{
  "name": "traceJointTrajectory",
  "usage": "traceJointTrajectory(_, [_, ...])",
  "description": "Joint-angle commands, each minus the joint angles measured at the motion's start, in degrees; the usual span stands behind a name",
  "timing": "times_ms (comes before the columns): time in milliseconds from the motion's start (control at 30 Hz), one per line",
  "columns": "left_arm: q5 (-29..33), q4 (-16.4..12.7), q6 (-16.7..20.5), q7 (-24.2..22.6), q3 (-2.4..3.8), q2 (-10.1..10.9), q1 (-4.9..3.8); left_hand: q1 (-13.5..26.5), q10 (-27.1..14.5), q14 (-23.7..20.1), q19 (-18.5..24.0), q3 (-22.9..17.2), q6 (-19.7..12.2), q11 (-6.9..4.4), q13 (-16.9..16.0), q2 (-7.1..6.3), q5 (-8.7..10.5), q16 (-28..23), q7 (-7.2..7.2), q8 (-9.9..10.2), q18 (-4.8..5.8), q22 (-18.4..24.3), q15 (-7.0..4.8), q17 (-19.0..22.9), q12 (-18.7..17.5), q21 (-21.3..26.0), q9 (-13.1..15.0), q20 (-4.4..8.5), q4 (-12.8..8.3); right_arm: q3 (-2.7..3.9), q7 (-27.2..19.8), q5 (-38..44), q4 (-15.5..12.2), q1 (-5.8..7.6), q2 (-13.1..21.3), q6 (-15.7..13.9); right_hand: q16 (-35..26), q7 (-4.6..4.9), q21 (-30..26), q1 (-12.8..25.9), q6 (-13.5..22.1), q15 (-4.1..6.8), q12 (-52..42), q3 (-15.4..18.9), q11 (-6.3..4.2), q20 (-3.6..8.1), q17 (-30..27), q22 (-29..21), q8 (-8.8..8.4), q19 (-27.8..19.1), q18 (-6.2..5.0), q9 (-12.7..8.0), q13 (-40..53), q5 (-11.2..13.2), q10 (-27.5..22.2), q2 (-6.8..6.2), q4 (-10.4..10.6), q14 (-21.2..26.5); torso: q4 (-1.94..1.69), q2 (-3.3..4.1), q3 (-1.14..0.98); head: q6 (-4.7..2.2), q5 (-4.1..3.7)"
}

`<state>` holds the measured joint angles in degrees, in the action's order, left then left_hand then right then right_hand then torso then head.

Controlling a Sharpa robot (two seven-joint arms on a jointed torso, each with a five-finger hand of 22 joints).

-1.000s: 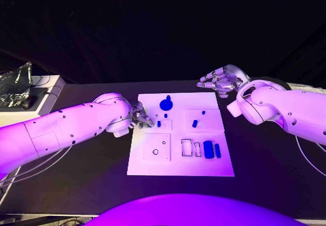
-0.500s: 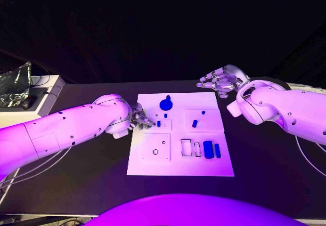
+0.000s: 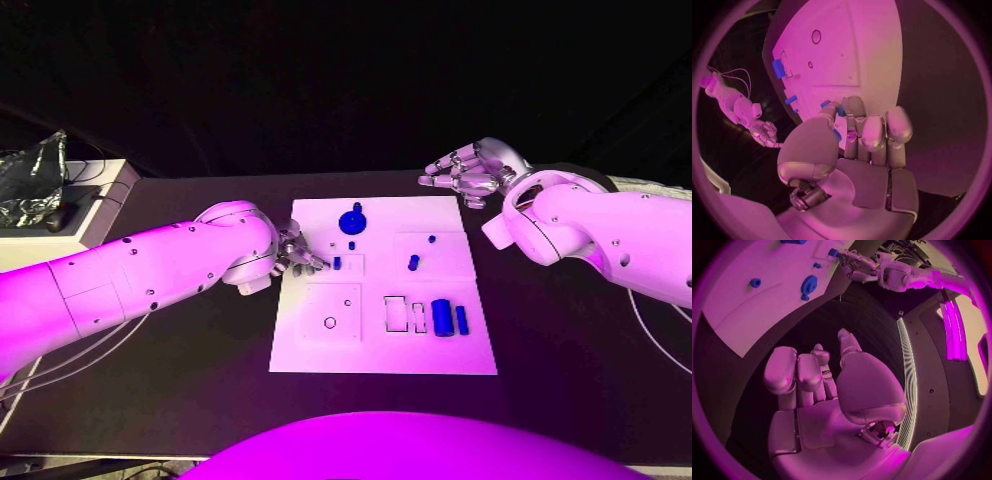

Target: Assemble the parts on the task board

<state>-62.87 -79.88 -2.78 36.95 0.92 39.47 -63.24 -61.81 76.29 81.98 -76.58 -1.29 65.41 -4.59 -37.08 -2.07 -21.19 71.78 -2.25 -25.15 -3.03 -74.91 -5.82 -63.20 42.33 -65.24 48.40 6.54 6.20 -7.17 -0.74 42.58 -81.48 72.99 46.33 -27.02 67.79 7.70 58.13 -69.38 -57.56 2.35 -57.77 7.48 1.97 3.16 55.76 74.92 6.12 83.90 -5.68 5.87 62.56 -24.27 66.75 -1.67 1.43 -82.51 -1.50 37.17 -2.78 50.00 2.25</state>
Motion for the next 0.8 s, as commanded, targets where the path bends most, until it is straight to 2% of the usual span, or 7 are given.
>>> traceJointTrajectory(33, [-0.4,-0.6,-0.4,0.2,-0.04,0.3,0.11,-0.9,0.0,0.1,-0.3,5.5,0.2,0.41,0.1,0.58,0.20,0.1,0.11,-0.3,1.03,-5.4,-0.03,-0.1,0.3,0.3,0.1,-0.12,0.7,0.03,-0.4,0.5,-0.1,-0.06,0.1,0.7,-0.1,0.30,-0.3,0.1,0.0,0.26,0.3,0.0,-0.20,0.19,-0.1,7.7,-0.35,2.3,0.12,0.0,-0.1,0.1,0.0,-0.12,-0.2,0.0,0.01,0.03,0.01,0.00,-0.06])
traceJointTrajectory(100, [-0.3,-1.0,-0.3,0.1,-0.04,0.5,0.12,-1.4,0.0,0.0,-0.3,9.2,0.2,0.40,0.1,0.92,0.80,0.1,0.28,-0.3,1.03,-5.4,-0.01,0.0,0.3,0.3,0.1,-0.15,1.3,0.03,-0.4,0.5,-0.1,-0.06,0.1,0.7,-0.1,0.30,-0.3,0.1,0.0,0.26,0.3,0.0,-0.20,0.19,-0.1,7.7,-0.35,2.3,0.12,0.0,-0.1,0.1,0.0,-0.12,-0.2,0.0,0.01,0.03,0.01,0.00,-0.09])
traceJointTrajectory(167, [-0.3,-1.3,-0.1,0.0,-0.04,0.8,0.12,-1.1,0.0,0.0,-0.3,10.6,0.2,0.41,0.1,0.74,5.27,0.1,0.35,-0.3,1.02,-5.5,0.00,0.0,0.3,0.3,0.1,-0.17,2.3,0.03,-0.3,0.5,-0.1,-0.07,0.1,0.7,-0.1,0.30,-0.3,0.1,0.0,0.26,0.3,0.0,-0.20,0.19,-0.1,7.7,-0.35,2.3,0.12,0.0,-0.1,0.1,0.0,-0.12,-0.2,0.0,0.00,0.00,0.02,0.00,-0.06])
traceJointTrajectory(367, [0.1,-2.3,0.6,-0.5,0.05,1.5,0.16,-1.9,-0.1,0.0,-0.3,11.5,0.2,0.45,0.1,0.35,7.14,0.0,0.40,-0.3,0.99,-5.4,0.02,0.0,0.3,0.4,0.1,-0.18,4.1,0.03,-0.3,0.5,-0.1,-0.09,0.2,0.8,-0.1,0.30,-0.3,0.1,0.0,0.26,0.3,0.0,-0.20,0.19,-0.1,7.7,-0.35,2.3,0.12,0.0,-0.1,0.1,0.0,-0.12,-0.2,0.0,0.02,-0.02,0.01,0.00,0.00])
traceJointTrajectory(467, [0.6,-3.2,0.8,-0.7,0.31,2.2,0.35,-1.1,-0.2,0.0,-0.2,10.3,0.1,0.50,0.1,-1.68,15.12,-0.1,0.51,-0.2,0.97,-5.4,0.04,0.2,0.3,0.6,0.1,-0.18,6.5,0.03,-0.3,0.5,-0.1,-0.11,0.2,1.1,-0.1,0.30,-0.3,0.1,0.0,0.26,0.3,0.0,-0.20,0.19,-0.1,7.7,-0.35,2.3,0.12,0.0,-0.1,0.1,0.0,-0.12,-0.2,0.0,0.00,-0.01,0.01,0.00,0.00])
traceJointTrajectory(500, [0.8,-3.7,0.8,-0.7,0.64,2.7,0.67,-1.3,-0.2,0.0,-0.2,7.8,0.1,0.51,0.1,-3.62,18.14,-0.2,0.57,-0.2,0.98,-5.4,0.02,0.3,0.3,0.7,0.0,-0.19,9.0,0.02,-0.3,0.6,-0.1,-0.13,0.3,1.1,-0.1,0.30,-0.4,0.1,0.0,0.26,0.3,0.0,-0.21,0.19,-0.1,7.7,-0.35,2.3,0.12,0.0,-0.1,0.1,0.0,-0.16,-0.2,0.0,0.00,-0.03,0.04,0.00,-0.07])
traceJointTrajectory(800, [2.8,-7.0,0.9,-2.4,3.81,6.3,3.62,-5.7,-1.9,-0.5,1.4,4.8,-2.0,1.17,0.1,-3.12,18.06,-2.3,1.28,-0.8,0.51,-4.2,0.23,2.6,0.2,3.8,0.6,-0.57,5.3,0.02,-0.2,0.6,-0.2,-0.17,0.6,1.2,-0.2,0.29,-0.4,0.0,0.0,0.26,0.4,0.0,-0.21,0.19,-0.1,7.7,-0.35,2.3,0.12,0.0,-0.1,0.1,0.0,-0.22,-0.3,0.0,-0.01,-0.04,0.00,0.00,-0.19])
